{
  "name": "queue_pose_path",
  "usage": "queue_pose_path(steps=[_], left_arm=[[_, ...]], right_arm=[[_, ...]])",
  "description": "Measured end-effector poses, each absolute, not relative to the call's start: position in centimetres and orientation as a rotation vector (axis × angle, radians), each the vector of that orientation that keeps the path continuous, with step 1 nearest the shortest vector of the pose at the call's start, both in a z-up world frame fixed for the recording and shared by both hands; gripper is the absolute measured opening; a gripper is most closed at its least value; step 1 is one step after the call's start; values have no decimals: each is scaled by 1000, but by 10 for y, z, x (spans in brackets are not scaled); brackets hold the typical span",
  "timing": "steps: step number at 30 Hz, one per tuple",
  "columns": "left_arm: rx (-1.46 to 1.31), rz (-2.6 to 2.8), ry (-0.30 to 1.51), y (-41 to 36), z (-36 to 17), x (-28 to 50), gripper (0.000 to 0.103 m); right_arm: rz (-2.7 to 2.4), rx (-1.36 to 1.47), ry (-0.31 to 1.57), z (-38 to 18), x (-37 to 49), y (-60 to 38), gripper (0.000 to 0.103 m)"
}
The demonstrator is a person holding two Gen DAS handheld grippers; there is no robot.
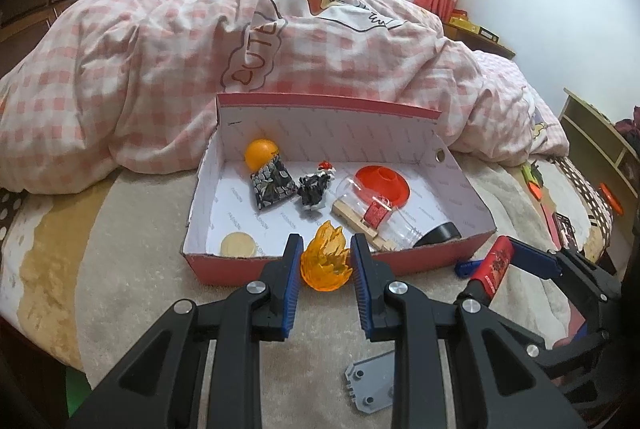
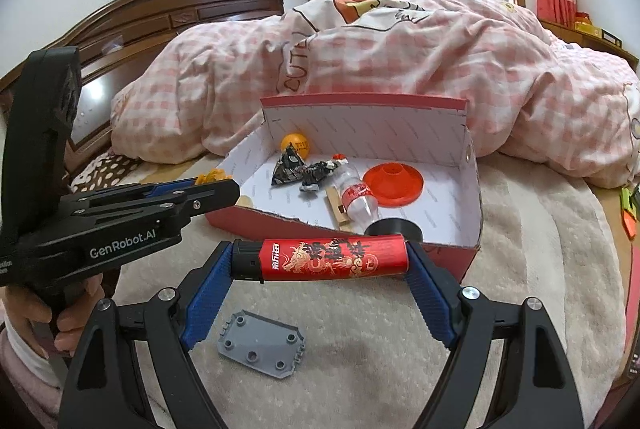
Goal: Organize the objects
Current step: 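Carry the flame piece and red lighter into the shoebox with both grippers, then open the left gripper to drop the flame piece while the right releases the lighter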
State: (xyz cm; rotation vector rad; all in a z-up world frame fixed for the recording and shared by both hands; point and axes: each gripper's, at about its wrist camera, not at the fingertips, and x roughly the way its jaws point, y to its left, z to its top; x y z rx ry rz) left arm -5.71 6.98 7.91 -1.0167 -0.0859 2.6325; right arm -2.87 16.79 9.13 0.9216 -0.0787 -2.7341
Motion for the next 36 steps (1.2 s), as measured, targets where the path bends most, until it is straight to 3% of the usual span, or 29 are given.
queue_pose_path(steps=[36], left_arm=[[-1228, 2658, -33, 94, 42, -176, 24]], right_arm=[[-2770, 1046, 103, 77, -143, 173, 85]])
